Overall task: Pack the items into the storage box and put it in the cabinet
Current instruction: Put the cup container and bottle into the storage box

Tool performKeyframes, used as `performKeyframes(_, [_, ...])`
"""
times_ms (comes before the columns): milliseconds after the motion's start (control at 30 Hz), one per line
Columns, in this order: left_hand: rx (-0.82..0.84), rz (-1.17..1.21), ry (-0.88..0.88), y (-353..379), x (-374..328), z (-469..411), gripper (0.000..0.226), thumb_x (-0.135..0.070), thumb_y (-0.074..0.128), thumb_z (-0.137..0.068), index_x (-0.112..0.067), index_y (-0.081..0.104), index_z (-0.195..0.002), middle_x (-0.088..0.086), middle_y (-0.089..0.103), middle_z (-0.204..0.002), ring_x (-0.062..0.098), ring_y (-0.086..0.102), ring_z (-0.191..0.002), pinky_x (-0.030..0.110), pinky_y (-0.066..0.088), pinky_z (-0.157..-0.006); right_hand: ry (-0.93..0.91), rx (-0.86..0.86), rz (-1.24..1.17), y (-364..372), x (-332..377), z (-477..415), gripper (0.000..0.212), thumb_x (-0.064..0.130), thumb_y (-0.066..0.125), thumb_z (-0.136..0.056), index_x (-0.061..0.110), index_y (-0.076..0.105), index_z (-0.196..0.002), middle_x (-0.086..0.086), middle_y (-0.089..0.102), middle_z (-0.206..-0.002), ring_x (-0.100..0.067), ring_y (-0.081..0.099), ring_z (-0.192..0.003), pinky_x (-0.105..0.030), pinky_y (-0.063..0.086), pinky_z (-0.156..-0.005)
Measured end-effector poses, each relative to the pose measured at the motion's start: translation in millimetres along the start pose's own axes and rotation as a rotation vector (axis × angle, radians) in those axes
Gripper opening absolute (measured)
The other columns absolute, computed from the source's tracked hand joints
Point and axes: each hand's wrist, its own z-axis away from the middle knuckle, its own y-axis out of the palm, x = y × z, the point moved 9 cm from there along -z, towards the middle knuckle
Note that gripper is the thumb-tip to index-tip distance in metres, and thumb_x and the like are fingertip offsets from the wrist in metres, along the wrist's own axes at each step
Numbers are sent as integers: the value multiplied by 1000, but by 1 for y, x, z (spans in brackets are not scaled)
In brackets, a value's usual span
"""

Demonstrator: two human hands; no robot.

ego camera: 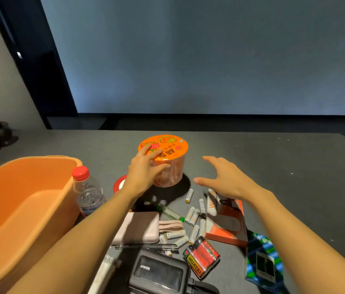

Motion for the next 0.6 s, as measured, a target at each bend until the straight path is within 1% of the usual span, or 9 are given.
performKeyframes(100, [-179, 66, 20, -65, -19, -7, 53, -25, 76, -71, -13, 60, -120, 6, 44, -141, 18, 40, -128, 9, 21, -97, -92, -58, -19, -17, 38, -5, 85, 69, 54, -71, 30, 24, -141, -7, 37, -143, -25, 42, -125, -40, 39, -98])
performKeyframes(167, [-263, 50, 66, -120, -31, -10, 51, -23, 76, -72, -13, 60, -120, 6, 46, -139, 16, 41, -126, 3, 18, -94, -182, -102, -26, -28, 77, -8, 85, 70, 53, -70, 30, 27, -140, -6, 39, -142, -23, 44, -123, -39, 39, -98])
performKeyframes(200, [-293, 22, 88, -149, -34, -9, 50, -22, 75, -72, -14, 60, -120, 6, 47, -139, 15, 42, -126, 3, 19, -95, -235, -120, -29, -31, 100, -8, 85, 70, 53, -69, 30, 28, -140, -5, 39, -142, -23, 44, -123, -38, 39, -98])
performKeyframes(300, [-332, -112, 124, -229, -25, 7, 52, -22, 74, -73, -18, 58, -122, 4, 47, -138, 12, 41, -126, 18, 26, -103, -386, -136, -29, -29, 171, -5, 85, 72, 51, -68, 30, 29, -139, -3, 39, -142, -21, 43, -124, -38, 40, -100])
performKeyframes(400, [-348, -206, 76, -289, 18, 39, 53, -23, 72, -75, -18, 55, -125, 4, 45, -140, 13, 39, -126, 22, 26, -104, -485, -119, -9, -8, 235, 2, 85, 71, 52, -69, 28, 30, -139, -3, 39, -142, -20, 41, -126, -41, 39, -102])
performKeyframes(500, [-356, -223, -33, -327, 80, 76, 55, -21, 74, -73, -18, 55, -125, 6, 45, -140, 16, 40, -127, 24, 26, -104, -528, -97, -27, 27, 284, 10, 82, 67, 56, -70, 28, 32, -139, -2, 40, -140, -19, 42, -124, -40, 39, -101])
performKeyframes(600, [-355, -176, -94, -340, 135, 106, 57, -26, 76, -70, -19, 57, -123, 5, 46, -140, 17, 41, -128, 29, 29, -106, -498, -52, -52, 72, 314, 13, 80, 65, 57, -72, 29, 32, -139, 0, 39, -141, -18, 43, -124, -39, 39, -101])
